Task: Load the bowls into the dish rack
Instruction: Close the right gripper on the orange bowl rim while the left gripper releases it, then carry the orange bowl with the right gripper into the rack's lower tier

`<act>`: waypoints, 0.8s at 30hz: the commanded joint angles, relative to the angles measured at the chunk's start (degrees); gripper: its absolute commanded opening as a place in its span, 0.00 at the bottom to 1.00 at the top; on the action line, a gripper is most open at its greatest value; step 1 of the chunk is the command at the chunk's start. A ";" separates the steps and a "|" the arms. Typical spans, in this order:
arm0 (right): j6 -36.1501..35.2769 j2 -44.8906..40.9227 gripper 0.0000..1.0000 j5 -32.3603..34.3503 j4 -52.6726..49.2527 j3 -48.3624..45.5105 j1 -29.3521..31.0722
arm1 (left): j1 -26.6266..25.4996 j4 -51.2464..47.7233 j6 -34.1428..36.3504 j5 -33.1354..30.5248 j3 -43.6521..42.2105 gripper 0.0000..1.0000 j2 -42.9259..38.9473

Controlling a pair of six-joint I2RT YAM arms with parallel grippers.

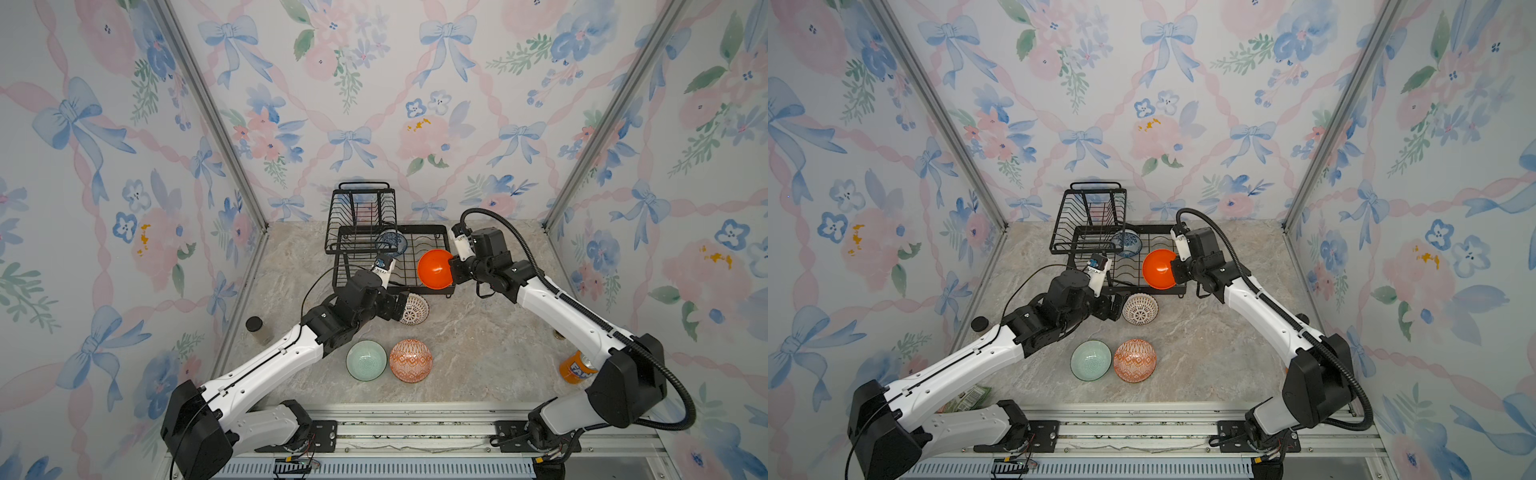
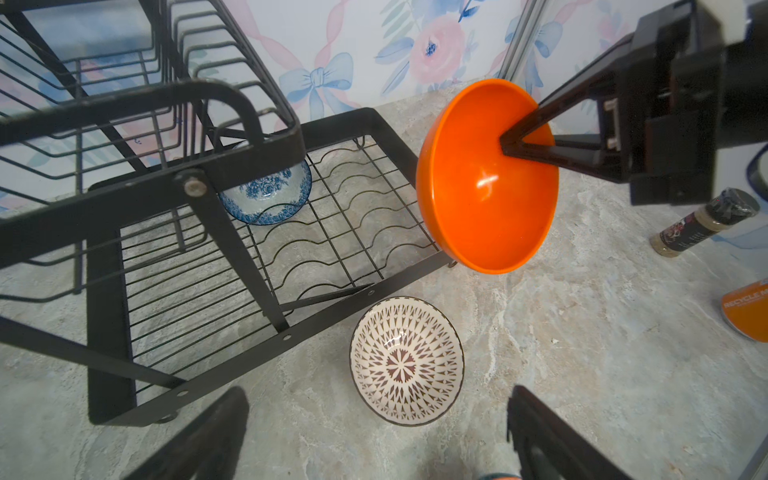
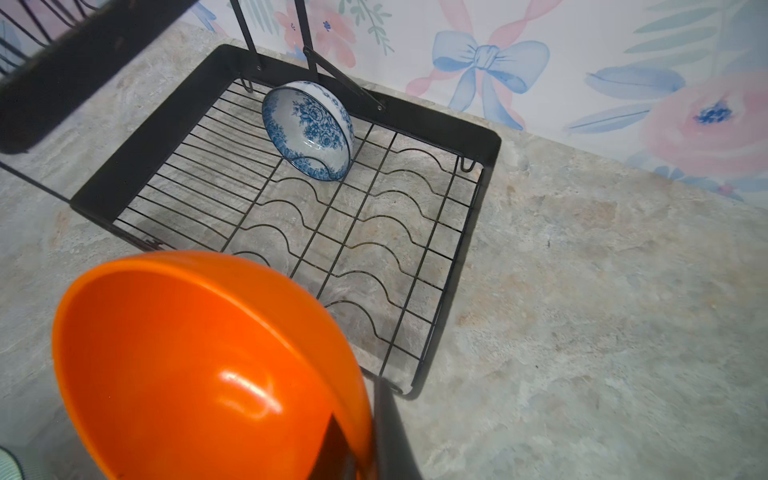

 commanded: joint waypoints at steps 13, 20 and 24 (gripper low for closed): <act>-7.96 13.17 0.00 7.01 23.77 7.16 -4.74 | 2.66 0.52 -1.24 4.61 -1.79 0.98 -0.17; -15.79 22.75 0.00 10.21 39.30 10.53 -4.61 | 3.22 0.34 -1.31 5.78 -1.81 0.98 0.10; -20.07 27.68 0.00 9.50 46.27 12.65 -4.72 | 3.41 -0.16 -1.99 5.84 -2.31 0.98 -0.59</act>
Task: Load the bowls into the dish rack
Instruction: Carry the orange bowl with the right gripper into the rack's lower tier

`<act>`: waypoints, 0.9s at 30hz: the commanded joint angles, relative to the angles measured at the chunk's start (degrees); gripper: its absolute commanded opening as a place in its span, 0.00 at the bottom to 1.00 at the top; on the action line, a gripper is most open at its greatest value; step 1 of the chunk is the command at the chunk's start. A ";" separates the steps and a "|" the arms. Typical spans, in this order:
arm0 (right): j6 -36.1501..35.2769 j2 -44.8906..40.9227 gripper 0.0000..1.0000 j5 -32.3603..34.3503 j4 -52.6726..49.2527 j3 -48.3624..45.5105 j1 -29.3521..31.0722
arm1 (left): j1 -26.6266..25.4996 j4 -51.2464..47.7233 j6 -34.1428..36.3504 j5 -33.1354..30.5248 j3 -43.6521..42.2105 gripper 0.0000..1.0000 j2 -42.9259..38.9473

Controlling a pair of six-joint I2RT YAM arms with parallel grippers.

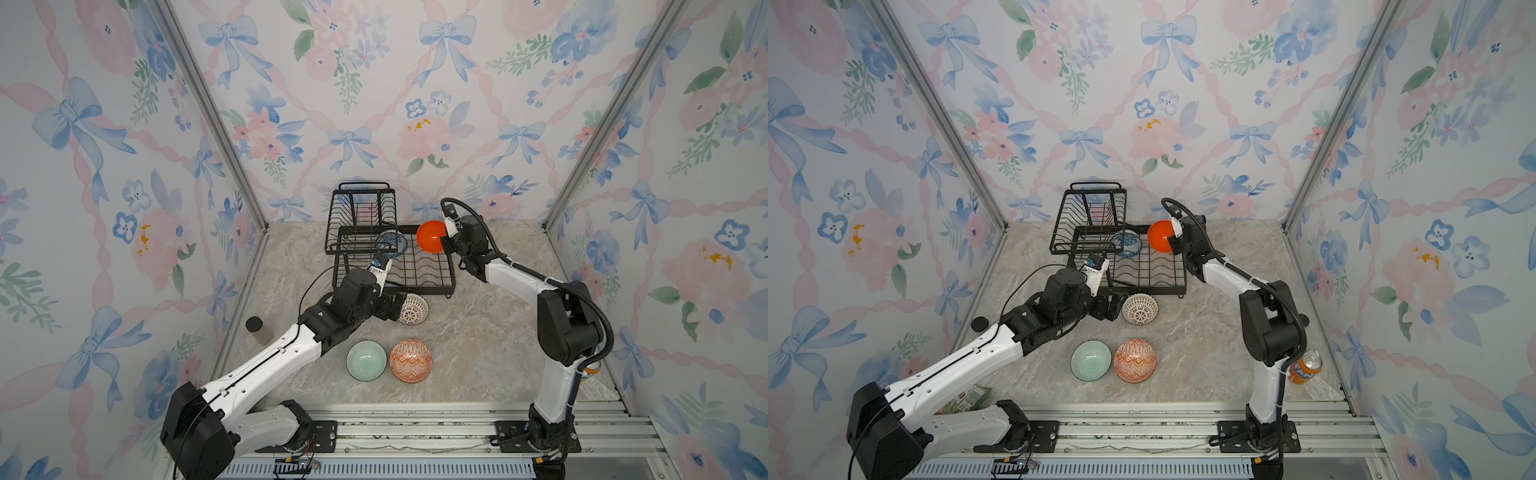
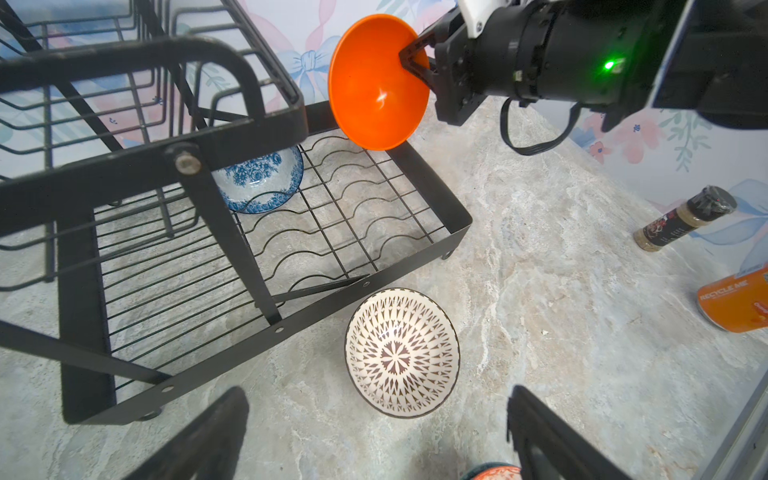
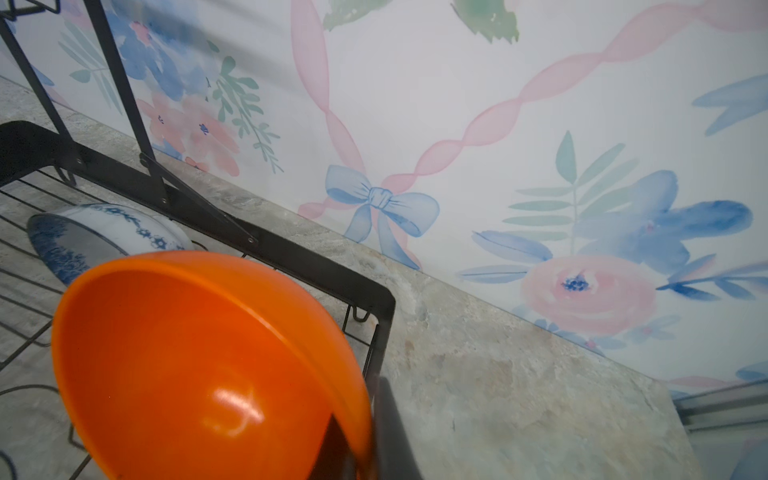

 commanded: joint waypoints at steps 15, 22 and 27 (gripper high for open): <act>-16.75 16.51 0.00 -1.67 26.80 9.40 -1.20 | 0.48 -5.87 -1.08 -2.83 1.27 0.98 -2.75; -24.65 20.79 0.00 0.68 32.37 10.55 -0.61 | 0.55 -7.68 -0.72 -4.34 1.82 0.98 -2.82; -30.34 23.07 0.00 2.48 35.83 11.09 0.03 | 0.57 -8.12 -0.90 -4.53 1.93 0.98 -3.13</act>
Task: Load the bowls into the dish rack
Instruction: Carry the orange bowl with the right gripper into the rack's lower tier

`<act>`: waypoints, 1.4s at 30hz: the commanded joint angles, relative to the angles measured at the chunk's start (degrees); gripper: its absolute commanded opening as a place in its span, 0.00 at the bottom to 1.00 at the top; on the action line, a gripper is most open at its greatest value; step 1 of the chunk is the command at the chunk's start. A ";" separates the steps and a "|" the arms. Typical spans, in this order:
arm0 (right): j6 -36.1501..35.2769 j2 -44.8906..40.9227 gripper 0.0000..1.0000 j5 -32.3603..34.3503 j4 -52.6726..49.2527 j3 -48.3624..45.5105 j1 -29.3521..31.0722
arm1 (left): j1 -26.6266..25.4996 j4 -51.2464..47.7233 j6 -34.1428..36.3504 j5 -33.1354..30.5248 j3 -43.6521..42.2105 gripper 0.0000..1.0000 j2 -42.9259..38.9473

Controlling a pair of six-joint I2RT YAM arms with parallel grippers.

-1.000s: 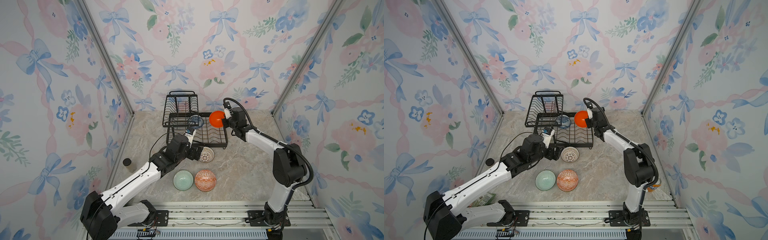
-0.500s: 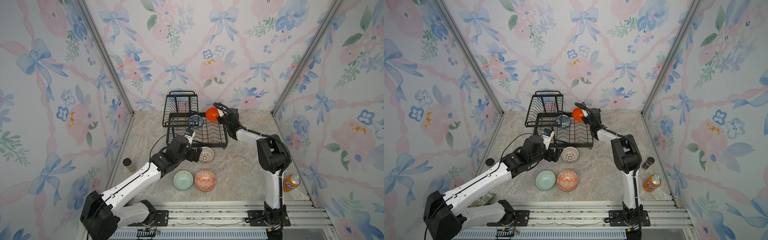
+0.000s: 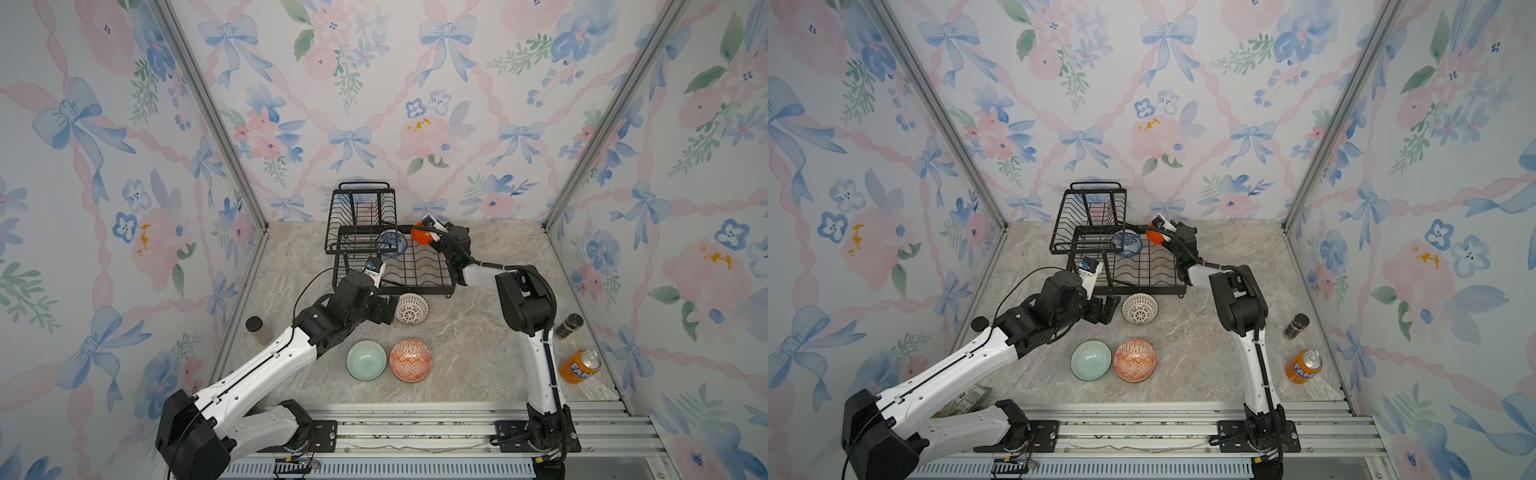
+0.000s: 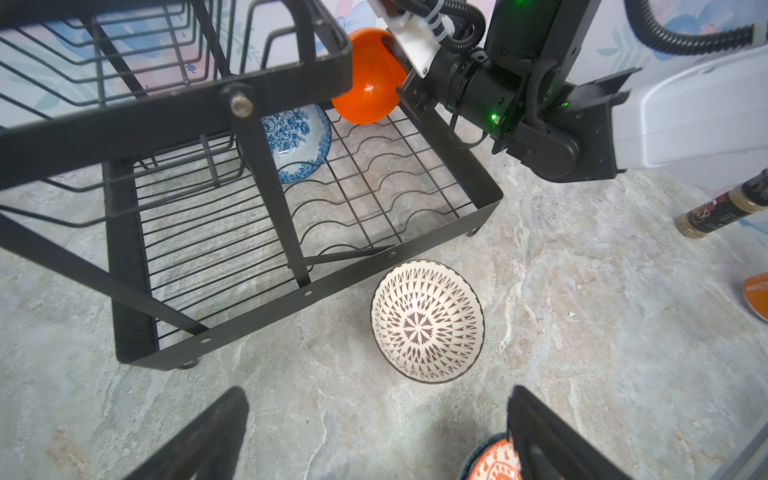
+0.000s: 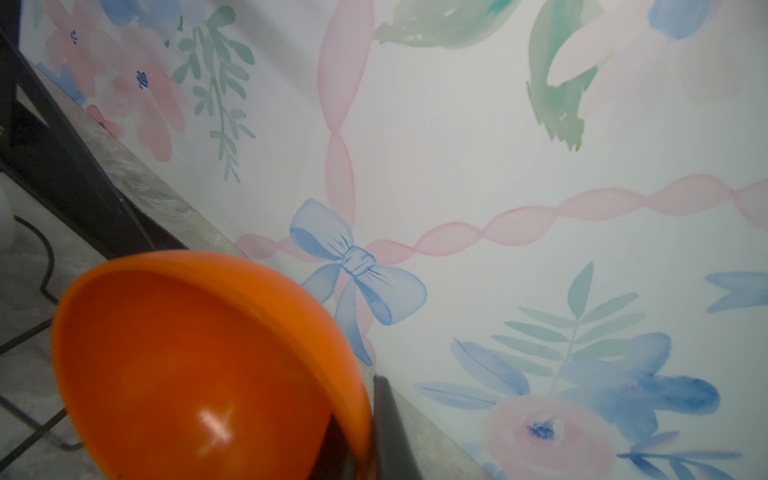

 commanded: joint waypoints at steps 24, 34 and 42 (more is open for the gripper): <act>-18.89 6.76 0.00 3.92 14.11 4.49 2.57 | 0.57 -1.52 -0.88 -1.05 0.58 0.98 -2.07; -19.92 7.96 0.00 4.21 14.63 4.99 2.40 | 0.57 -1.52 -1.01 -0.69 0.75 0.98 -2.02; -18.93 7.34 0.00 4.19 13.50 3.24 2.36 | 0.57 -1.57 -1.19 -0.52 0.76 0.98 -1.89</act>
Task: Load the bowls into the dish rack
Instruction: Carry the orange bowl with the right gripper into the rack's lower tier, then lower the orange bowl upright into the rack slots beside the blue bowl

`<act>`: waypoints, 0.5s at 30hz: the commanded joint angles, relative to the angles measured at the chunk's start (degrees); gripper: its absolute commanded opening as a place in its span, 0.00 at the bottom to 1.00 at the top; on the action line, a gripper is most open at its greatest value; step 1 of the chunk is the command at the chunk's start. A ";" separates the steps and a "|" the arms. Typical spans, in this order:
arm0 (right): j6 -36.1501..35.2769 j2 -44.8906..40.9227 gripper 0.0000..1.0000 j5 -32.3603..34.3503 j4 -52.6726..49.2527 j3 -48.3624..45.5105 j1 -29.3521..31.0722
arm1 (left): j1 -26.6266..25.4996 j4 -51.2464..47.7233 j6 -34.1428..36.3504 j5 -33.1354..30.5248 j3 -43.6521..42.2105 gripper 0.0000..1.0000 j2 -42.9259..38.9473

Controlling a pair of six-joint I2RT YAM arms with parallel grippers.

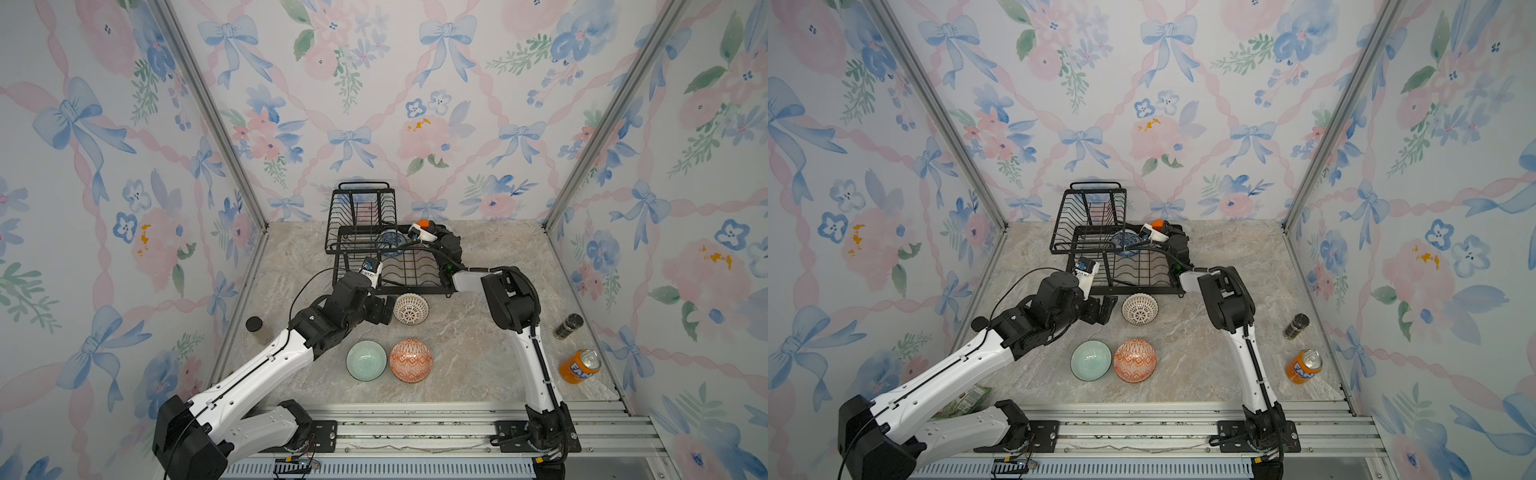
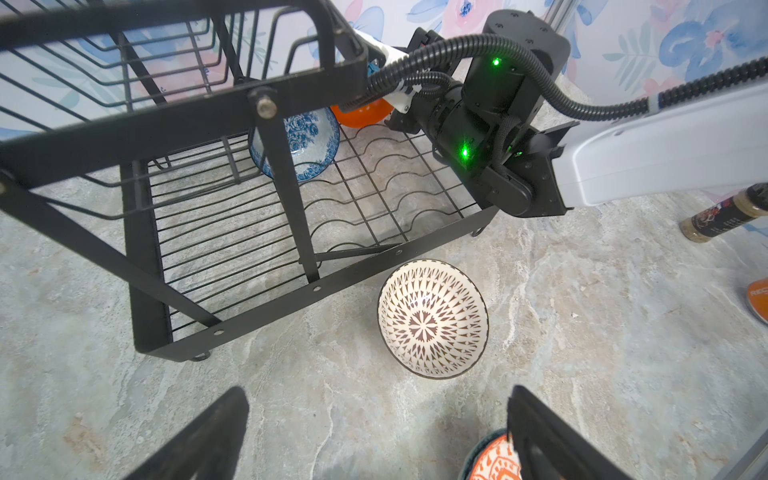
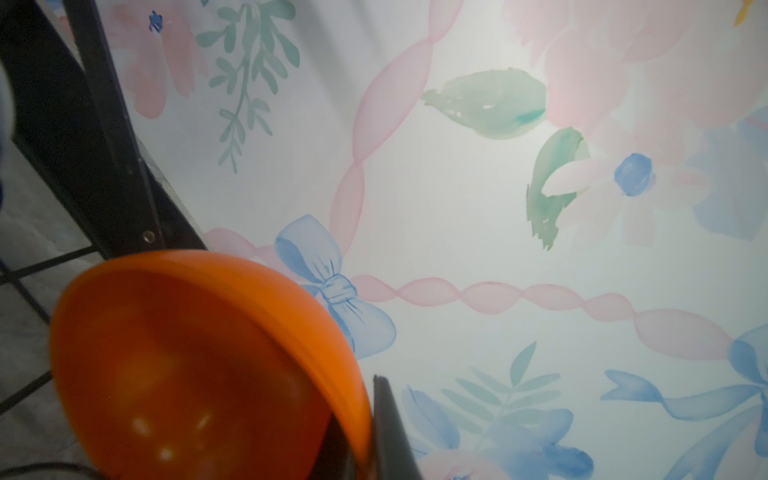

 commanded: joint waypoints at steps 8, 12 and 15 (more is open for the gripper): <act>0.53 0.11 0.00 1.24 1.27 -1.65 0.35 | 0.35 -0.27 -0.88 0.43 0.51 0.98 -0.54; 0.81 -0.08 0.00 1.73 1.36 -2.14 0.52 | 0.35 -0.35 -0.88 0.36 0.43 0.98 -0.88; 1.07 -0.47 0.07 1.96 1.40 -2.12 0.58 | 0.35 -0.27 -1.06 0.48 0.26 0.98 -1.18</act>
